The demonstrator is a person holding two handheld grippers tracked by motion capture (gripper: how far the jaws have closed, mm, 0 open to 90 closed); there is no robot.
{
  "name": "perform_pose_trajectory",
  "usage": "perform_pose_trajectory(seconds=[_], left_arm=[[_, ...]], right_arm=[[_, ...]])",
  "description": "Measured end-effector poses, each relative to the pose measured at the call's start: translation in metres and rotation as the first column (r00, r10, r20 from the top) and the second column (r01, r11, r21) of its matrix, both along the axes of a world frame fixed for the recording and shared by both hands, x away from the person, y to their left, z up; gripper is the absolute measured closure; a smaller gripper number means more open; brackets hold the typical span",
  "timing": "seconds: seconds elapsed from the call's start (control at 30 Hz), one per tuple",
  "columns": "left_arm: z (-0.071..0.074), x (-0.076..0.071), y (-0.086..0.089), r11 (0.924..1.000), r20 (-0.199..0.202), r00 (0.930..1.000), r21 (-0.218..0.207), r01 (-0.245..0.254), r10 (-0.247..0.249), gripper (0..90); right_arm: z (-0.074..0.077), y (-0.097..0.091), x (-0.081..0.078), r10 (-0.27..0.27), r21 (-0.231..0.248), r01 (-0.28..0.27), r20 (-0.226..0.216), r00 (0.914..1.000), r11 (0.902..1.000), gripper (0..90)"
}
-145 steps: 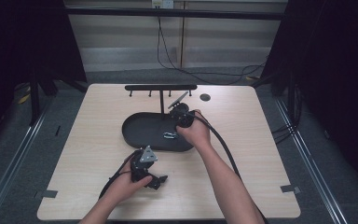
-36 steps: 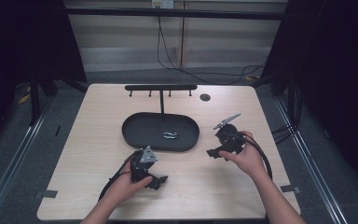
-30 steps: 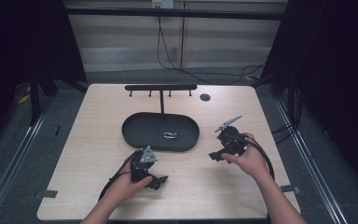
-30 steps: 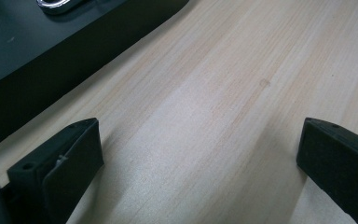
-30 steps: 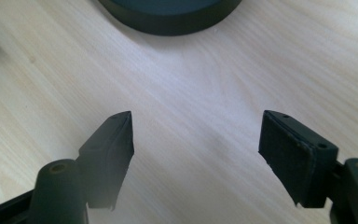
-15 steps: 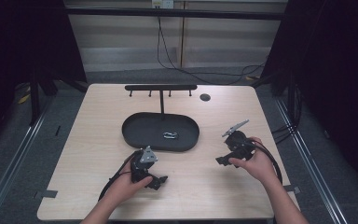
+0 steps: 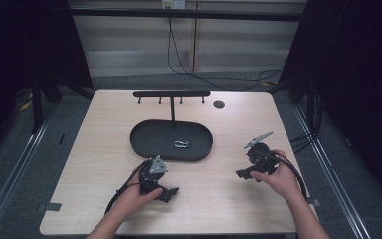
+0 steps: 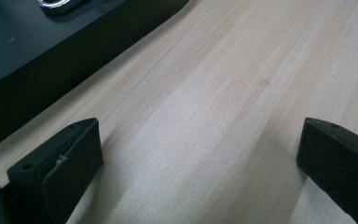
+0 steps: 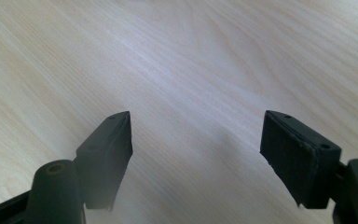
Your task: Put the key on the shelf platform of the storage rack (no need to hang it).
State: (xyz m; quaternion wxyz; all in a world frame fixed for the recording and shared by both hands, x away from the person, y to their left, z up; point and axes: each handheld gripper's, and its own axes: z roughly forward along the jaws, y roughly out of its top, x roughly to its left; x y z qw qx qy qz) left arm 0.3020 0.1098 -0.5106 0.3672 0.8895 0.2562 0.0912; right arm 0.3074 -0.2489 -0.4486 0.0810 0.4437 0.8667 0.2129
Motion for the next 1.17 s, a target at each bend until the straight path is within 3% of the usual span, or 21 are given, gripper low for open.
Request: perform_pose_trajectory(seconds=[0.83,1.17], left_arm=[[0.0,0.0,0.0,1.0,0.0,1.0,0.0,0.0,0.0,0.0],[0.0,0.0,0.0,1.0,0.0,1.0,0.001,0.0,0.0,0.0]], right_arm=[[-0.019,-0.021,-0.012,-0.044,-0.016,0.044,0.001,0.999,0.9989,24.8],[-0.019,-0.03,-0.017,-0.064,-0.006,0.064,0.025,0.9976,0.9979,25.2]])
